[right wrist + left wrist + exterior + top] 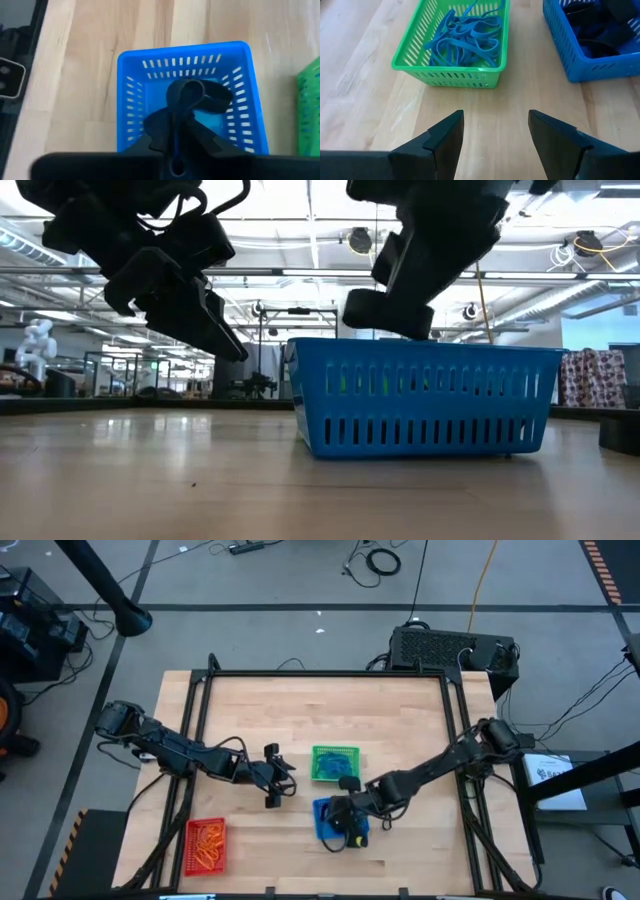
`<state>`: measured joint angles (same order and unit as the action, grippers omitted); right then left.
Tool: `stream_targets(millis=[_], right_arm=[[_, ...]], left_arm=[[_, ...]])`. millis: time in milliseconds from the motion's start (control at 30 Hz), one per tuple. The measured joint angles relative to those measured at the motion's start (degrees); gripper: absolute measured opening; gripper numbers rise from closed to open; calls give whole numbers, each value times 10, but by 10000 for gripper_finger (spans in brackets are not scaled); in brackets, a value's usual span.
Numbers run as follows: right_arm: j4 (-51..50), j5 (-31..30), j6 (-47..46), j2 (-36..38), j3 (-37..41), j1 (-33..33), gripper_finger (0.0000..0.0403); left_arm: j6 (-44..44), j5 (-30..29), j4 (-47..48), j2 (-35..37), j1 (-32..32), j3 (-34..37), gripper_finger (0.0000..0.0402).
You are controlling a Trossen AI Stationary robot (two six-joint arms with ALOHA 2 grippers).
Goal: Sort rubber bands into baskets
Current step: Put the black rubberband into the blue bin
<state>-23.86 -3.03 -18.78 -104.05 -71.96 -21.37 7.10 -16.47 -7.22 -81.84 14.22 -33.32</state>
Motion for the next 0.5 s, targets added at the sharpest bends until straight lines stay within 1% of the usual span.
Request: stream_targets(millis=[100, 300, 400, 500], right_arm=[[-2, -1, -24, -8, -1, -5, 64], [-24, -2, -40, -7, -1, -3, 140], [-25, -2, -58, -5, -1, -3, 160], [-33, -3, -63, -4, -1, -5, 170]], left_arm=[[6, 2, 0, 0, 2, 0, 230], [16, 6, 2, 0, 2, 0, 230], [16, 12, 2, 0, 2, 0, 230], [21, 13, 2, 0, 2, 0, 230]])
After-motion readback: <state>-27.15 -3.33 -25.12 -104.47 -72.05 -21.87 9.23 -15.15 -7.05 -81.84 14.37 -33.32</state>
